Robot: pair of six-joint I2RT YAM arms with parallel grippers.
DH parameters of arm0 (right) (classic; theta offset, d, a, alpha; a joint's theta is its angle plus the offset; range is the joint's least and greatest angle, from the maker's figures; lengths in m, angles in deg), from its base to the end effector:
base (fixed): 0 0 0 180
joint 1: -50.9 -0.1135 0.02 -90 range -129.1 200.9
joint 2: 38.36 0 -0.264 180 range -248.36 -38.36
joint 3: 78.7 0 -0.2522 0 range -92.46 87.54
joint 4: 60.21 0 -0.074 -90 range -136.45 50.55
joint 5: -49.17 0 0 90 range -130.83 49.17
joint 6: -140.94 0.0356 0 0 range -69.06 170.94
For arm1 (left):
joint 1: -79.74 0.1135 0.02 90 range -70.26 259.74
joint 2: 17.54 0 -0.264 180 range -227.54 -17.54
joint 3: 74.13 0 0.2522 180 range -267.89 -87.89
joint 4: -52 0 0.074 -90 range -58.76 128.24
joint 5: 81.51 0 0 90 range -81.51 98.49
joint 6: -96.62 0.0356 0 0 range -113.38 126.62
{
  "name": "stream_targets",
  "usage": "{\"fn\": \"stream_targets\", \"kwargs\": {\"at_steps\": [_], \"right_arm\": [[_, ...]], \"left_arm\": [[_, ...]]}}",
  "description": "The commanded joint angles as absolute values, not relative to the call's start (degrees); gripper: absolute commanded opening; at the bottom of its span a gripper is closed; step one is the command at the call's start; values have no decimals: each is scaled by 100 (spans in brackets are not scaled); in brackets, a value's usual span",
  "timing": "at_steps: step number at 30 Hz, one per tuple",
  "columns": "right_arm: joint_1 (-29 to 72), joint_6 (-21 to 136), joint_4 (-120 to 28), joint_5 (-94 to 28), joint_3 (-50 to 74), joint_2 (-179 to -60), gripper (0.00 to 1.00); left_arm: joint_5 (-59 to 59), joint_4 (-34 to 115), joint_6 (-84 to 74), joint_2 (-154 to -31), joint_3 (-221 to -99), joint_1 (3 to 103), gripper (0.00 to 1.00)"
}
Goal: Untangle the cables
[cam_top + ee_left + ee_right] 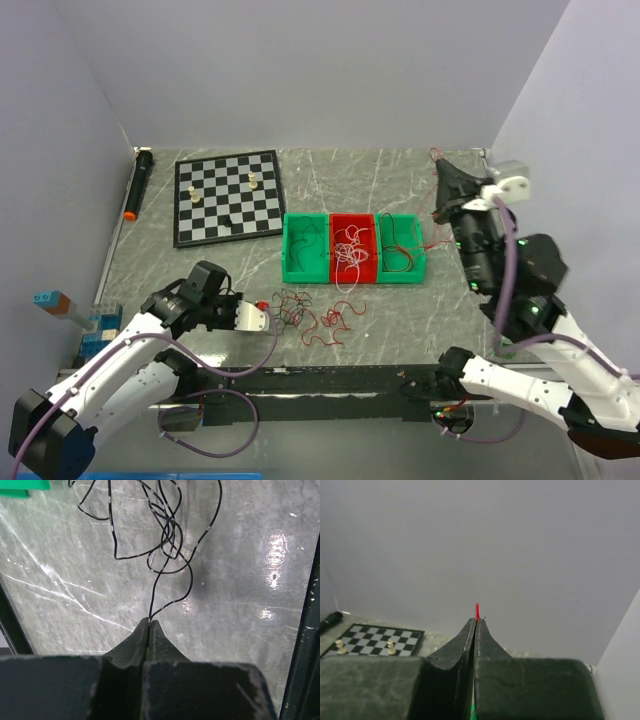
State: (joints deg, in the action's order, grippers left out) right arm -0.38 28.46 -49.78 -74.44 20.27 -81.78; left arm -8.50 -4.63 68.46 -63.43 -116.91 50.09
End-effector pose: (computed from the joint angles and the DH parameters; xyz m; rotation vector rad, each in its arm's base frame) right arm 0.0906 0.0815 0.4962 -0.2166 1.1614 0.1215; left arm 0.1187 -0.0795 0.1960 1.8984 1.7059 -0.1748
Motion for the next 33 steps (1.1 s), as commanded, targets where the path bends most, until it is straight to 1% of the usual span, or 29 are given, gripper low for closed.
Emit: {"fn": "stream_targets", "kwargs": {"at_steps": [1, 5, 12, 19, 27, 33], "right_arm": [[614, 3493, -5279, -7108, 2293, -8362, 0], [1231, 4012, -5295, -6685, 2723, -8511, 0], [1487, 4162, -5506, -6641, 3172, -9003, 0], [2014, 4619, -5507, -6545, 3655, -9381, 0], [2181, 5084, -5410, -6799, 4112, -9856, 0], [2234, 6182, -4664, -7308, 4245, -10251, 0]], "left_arm": [[-1128, -597, 6903, -6228, -11839, 5021, 1], [-1154, -562, 6832, -6210, -11865, 5021, 1], [-1137, -491, 6814, -6237, -11883, 5021, 1], [-1181, -491, 6823, -6263, -11909, 5021, 1], [-1216, -421, 6797, -6298, -11944, 5021, 1], [-1242, -430, 6806, -6307, -11962, 5021, 1]]}}
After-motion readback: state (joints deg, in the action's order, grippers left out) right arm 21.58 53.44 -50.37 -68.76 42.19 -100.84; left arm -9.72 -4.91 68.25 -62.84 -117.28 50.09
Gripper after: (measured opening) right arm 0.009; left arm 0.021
